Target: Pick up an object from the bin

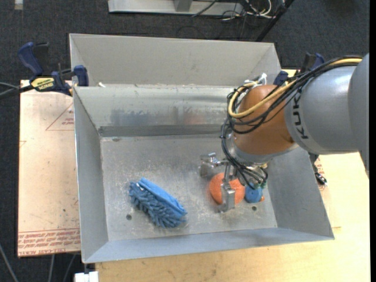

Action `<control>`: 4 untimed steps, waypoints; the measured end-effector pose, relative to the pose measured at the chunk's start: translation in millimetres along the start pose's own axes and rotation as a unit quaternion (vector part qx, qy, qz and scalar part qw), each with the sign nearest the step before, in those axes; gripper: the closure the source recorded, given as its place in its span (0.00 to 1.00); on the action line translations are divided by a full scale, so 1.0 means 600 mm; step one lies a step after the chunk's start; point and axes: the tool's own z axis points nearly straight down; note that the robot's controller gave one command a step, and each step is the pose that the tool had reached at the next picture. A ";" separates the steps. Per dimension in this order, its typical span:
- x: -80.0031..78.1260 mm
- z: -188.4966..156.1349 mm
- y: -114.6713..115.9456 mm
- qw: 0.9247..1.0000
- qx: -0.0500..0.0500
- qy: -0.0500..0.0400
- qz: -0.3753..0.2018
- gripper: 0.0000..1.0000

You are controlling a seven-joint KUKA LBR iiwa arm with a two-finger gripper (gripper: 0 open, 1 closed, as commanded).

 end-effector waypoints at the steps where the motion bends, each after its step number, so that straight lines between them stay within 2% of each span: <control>1: 0.017 0.003 -0.027 1.000 0.001 -0.001 0.031 0.00; 2: -0.057 0.008 -0.114 1.000 -0.001 -0.002 -0.008 1.00; 3: -0.057 0.008 -0.114 1.000 -0.001 -0.002 -0.008 1.00; 4: -0.040 -0.004 -0.150 0.999 -0.004 -0.002 -0.033 1.00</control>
Offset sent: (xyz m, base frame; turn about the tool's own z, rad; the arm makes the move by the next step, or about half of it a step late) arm 0.0501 -0.0585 -0.0051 -0.0195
